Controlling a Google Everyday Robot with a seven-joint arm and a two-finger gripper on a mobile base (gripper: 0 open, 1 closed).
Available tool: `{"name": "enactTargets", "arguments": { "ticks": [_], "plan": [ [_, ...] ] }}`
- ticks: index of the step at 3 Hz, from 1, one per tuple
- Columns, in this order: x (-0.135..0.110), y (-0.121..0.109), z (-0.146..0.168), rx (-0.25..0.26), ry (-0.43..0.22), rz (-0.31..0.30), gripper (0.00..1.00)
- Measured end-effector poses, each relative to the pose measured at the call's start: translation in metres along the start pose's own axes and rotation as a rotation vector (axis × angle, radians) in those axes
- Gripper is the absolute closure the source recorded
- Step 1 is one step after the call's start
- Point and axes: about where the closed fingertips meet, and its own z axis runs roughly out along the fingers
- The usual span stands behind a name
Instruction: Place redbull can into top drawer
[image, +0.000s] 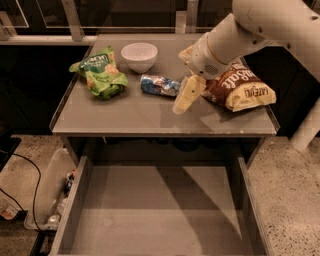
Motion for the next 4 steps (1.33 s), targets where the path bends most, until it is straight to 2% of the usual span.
{"name": "enactTargets", "arguments": {
  "ticks": [2, 4],
  "plan": [
    [-0.010, -0.025, 0.030, -0.019, 0.008, -0.015, 0.00],
    [-0.005, -0.022, 0.063, -0.082, 0.018, 0.006, 0.00]
  ]
}}
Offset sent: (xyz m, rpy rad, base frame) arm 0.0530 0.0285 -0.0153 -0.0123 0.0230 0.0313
